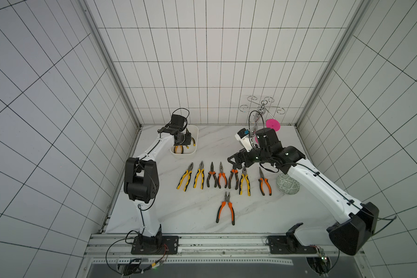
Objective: Take the pliers out of the storage box
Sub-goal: Pick up the pliers from the storage box, then place the pliers at the center of the board.
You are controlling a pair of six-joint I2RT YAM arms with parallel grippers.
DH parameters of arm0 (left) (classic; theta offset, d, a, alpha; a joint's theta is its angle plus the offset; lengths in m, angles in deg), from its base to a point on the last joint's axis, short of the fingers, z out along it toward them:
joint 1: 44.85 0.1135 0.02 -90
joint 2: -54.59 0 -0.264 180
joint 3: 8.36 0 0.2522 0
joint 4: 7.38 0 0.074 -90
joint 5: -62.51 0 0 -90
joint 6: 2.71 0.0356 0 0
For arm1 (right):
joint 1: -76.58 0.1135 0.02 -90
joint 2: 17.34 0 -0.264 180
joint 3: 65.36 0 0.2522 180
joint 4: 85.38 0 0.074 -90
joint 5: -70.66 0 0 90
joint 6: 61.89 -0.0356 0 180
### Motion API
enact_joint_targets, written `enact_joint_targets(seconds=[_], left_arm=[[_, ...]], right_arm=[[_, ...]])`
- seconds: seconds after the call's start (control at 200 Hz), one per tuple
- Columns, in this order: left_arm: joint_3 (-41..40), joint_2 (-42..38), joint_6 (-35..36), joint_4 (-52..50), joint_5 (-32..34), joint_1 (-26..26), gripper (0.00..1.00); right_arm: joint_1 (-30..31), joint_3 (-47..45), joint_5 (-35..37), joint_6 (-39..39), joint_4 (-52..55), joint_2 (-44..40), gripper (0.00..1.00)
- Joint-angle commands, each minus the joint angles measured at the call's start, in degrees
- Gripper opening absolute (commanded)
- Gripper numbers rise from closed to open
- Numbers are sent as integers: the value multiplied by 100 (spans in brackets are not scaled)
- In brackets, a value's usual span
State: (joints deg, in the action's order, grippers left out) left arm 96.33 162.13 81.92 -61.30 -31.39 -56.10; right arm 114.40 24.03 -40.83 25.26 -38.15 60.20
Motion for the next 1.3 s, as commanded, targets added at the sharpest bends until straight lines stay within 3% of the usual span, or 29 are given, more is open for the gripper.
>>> enact_joint_targets(seconds=[0.0, 0.22, 0.35, 0.839, 1.049, 1.294], left_arm=[[-344, -697, 240, 200, -277, 3, 0], [-1730, -1942, 335, 372, -247, -364, 0], [-2539, -2686, -4, 458, -148, -723, 0], [-4854, -4716, -1163, 483, 1041, -2826, 0], [-5465, -4894, -2001, 844, 1147, -3608, 0], [-5709, -4275, -2747, 1104, 1564, -4543, 0]], right_arm=[[-46, -263, -229, -119, -212, -247, 93], [114, -491, -446, 11, -289, -507, 96], [241, -728, -513, 48, -356, -808, 97], [1035, -1966, -396, 312, -53, -2135, 98], [1357, -2163, -156, 224, -25, -2289, 98], [1651, -2262, 115, 75, -51, -2405, 98]])
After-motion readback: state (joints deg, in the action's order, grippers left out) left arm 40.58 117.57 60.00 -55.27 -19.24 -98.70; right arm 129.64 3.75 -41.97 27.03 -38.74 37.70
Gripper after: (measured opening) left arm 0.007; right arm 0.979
